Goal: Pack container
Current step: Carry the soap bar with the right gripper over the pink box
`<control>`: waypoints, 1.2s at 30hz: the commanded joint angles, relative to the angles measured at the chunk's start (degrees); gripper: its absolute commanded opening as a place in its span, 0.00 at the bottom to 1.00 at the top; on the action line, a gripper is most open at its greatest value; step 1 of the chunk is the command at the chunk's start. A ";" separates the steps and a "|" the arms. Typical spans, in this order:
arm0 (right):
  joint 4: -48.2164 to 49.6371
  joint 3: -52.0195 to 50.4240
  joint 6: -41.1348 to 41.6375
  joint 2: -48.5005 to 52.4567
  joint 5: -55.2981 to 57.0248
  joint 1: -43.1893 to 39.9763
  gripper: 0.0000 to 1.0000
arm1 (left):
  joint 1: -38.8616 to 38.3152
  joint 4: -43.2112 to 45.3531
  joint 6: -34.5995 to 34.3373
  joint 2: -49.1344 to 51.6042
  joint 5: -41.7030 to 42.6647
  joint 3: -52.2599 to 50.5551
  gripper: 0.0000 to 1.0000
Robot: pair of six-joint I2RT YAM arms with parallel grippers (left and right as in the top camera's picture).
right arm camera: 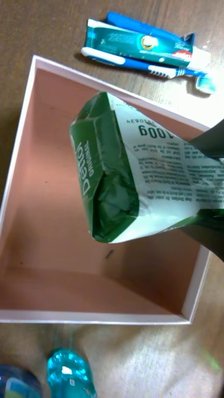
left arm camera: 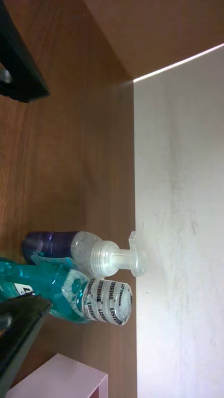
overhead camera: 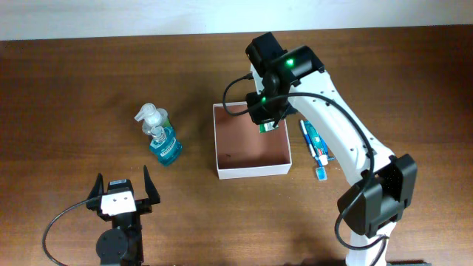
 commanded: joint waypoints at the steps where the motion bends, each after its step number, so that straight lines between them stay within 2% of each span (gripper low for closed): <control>1: 2.27 -2.45 0.92 0.39 1.22 0.11 0.05 | -0.28 0.07 0.92 -0.44 0.20 -0.33 0.99; 15: 7.80 -8.81 3.45 0.83 6.10 0.11 0.05 | -0.28 0.07 0.92 -0.44 0.20 -0.33 1.00; 36: 13.84 -17.75 3.45 0.92 6.19 0.11 0.05 | -0.28 0.07 0.90 -0.44 0.20 -0.33 1.00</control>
